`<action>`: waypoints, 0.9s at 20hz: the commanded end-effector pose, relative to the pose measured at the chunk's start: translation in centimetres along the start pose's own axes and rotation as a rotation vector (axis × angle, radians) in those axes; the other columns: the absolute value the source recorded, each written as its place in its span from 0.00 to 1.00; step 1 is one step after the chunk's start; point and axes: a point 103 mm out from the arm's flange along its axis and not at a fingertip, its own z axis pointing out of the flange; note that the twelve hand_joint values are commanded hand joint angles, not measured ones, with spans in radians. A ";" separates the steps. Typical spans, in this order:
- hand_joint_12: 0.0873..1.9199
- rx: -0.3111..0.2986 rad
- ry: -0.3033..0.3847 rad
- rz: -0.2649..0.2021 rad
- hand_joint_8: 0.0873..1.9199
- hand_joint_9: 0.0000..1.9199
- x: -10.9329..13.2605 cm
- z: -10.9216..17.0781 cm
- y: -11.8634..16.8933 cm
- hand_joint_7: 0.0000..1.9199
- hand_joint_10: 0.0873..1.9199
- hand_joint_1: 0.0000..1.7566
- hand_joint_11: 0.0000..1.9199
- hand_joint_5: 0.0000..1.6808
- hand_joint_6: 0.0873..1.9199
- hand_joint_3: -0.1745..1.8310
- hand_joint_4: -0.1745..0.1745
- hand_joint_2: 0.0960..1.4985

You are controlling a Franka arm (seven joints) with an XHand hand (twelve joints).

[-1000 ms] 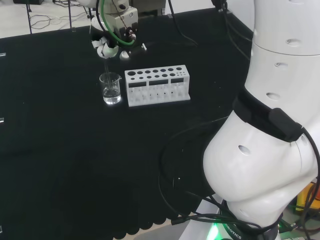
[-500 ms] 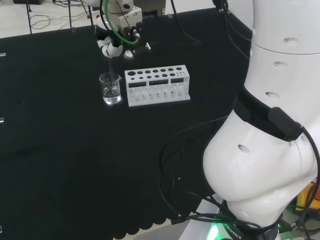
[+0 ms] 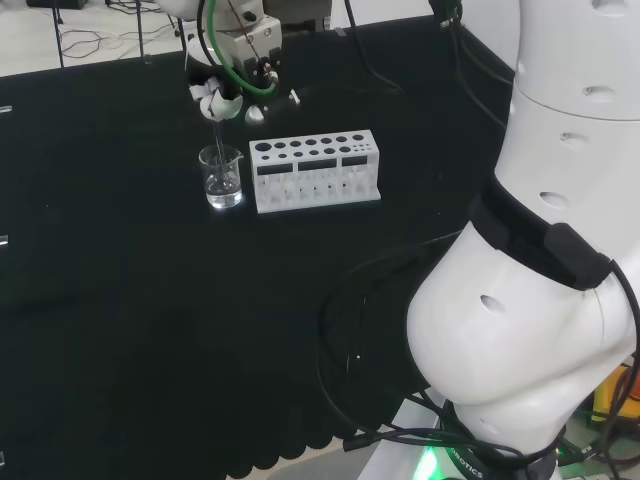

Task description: Stir in the beaker to the left of the white test tube rack with the glass rod.

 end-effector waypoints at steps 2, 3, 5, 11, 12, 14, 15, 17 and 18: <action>0.45 -0.004 0.002 -0.005 0.72 0.76 0.8 -0.2 1.5 0.55 0.57 0.73 0.81 0.56 0.56 0.53 0.00 0.42; 0.45 -0.002 0.001 -0.004 0.72 0.76 0.8 -0.1 1.7 0.55 0.57 0.73 0.81 0.56 0.56 0.53 0.00 0.42; 0.45 -0.002 -0.004 -0.003 0.72 0.76 0.8 -0.2 2.3 0.55 0.57 0.73 0.81 0.56 0.56 0.53 0.00 0.42; 0.45 -0.004 -0.012 0.015 0.73 0.76 -1.1 -0.2 2.6 0.55 0.57 0.73 0.82 0.56 0.56 0.54 0.00 0.42; 0.45 -0.005 -0.011 0.017 0.73 0.76 -1.4 -0.2 2.4 0.55 0.57 0.73 0.82 0.56 0.56 0.54 0.00 0.42; 0.45 -0.004 -0.013 0.028 0.73 0.76 -2.0 -0.3 1.9 0.55 0.57 0.73 0.82 0.56 0.56 0.54 0.00 0.42; 0.45 -0.003 -0.017 0.033 0.73 0.76 -2.3 -0.4 1.5 0.55 0.57 0.73 0.82 0.56 0.56 0.54 0.00 0.42; 0.45 0.006 -0.021 0.044 0.73 0.76 -2.4 -0.3 1.1 0.55 0.57 0.73 0.82 0.56 0.56 0.54 0.00 0.42; 0.45 0.012 -0.025 0.044 0.73 0.76 -2.2 -0.2 0.8 0.55 0.57 0.73 0.82 0.56 0.56 0.54 0.00 0.42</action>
